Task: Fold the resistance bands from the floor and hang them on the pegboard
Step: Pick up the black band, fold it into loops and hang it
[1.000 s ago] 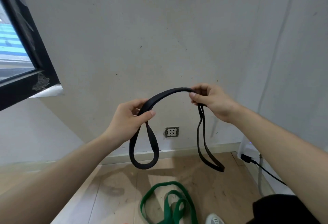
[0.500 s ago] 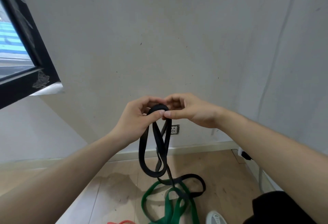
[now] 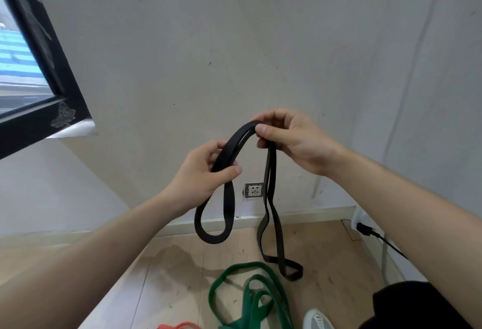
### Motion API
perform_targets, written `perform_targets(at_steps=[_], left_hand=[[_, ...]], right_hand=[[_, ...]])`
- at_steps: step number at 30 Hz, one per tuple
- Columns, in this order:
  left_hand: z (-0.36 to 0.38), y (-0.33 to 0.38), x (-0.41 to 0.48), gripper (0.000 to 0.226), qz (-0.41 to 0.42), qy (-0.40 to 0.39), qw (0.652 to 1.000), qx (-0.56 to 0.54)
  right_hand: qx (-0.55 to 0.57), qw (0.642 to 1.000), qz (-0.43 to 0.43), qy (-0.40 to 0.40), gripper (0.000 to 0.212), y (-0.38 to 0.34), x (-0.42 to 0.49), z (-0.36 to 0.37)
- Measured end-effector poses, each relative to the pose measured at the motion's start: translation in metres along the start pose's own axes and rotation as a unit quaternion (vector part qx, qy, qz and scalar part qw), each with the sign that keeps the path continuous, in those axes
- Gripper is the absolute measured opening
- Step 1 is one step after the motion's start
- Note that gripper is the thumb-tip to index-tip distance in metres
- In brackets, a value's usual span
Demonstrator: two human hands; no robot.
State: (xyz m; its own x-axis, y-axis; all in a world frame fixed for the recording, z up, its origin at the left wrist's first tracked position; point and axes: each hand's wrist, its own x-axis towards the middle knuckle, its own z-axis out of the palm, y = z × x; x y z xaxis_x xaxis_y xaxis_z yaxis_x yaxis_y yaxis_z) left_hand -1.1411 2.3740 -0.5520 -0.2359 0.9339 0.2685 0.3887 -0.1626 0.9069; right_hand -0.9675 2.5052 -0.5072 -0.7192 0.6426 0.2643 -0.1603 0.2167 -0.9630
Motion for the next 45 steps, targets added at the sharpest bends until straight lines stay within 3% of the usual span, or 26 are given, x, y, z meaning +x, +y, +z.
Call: perform_targets(at_steps=[10, 17, 22, 25, 27, 31, 36, 39, 45], left_hand=[[-0.009, -0.002, 0.003, 0.038, 0.002, 0.042, 0.999, -0.003], [-0.014, 0.003, 0.002, 0.046, 0.025, 0.080, 0.995, -0.049], [-0.011, 0.008, 0.001, 0.046, 0.018, 0.074, 0.995, -0.060], [-0.007, 0.009, 0.000, 0.045, 0.023, 0.053, 0.997, -0.050], [-0.004, 0.009, -0.002, 0.045, 0.032, 0.035, 0.998, -0.034], [-0.003, 0.007, -0.002, 0.044, 0.052, 0.009, 0.999, -0.005], [-0.006, 0.002, -0.002, 0.040, 0.045, 0.007, 0.999, -0.009], [-0.009, 0.000, 0.000, 0.039, 0.016, 0.001, 0.999, -0.028], [-0.020, -0.014, 0.003, 0.031, -0.033, 0.013, 0.998, -0.046]], right_hand=[[0.039, 0.997, 0.031, 0.051, 0.013, 0.005, 0.001, -0.039], [-0.020, 0.992, 0.121, -0.035, 0.015, 0.029, -0.004, -0.054], [-0.071, 0.970, 0.180, -0.147, 0.021, 0.038, -0.011, -0.051], [-0.136, 0.954, 0.180, -0.196, 0.029, 0.038, -0.013, -0.036], [-0.120, 0.957, 0.158, -0.211, 0.035, 0.035, -0.012, -0.022], [-0.064, 0.986, 0.072, -0.135, 0.034, 0.024, -0.009, 0.003], [-0.213, 0.973, -0.017, -0.088, 0.025, 0.018, -0.007, 0.012], [-0.267, 0.960, -0.034, -0.077, 0.022, 0.014, -0.007, 0.013], [-0.253, 0.967, -0.029, -0.018, 0.014, 0.006, -0.008, -0.001]])
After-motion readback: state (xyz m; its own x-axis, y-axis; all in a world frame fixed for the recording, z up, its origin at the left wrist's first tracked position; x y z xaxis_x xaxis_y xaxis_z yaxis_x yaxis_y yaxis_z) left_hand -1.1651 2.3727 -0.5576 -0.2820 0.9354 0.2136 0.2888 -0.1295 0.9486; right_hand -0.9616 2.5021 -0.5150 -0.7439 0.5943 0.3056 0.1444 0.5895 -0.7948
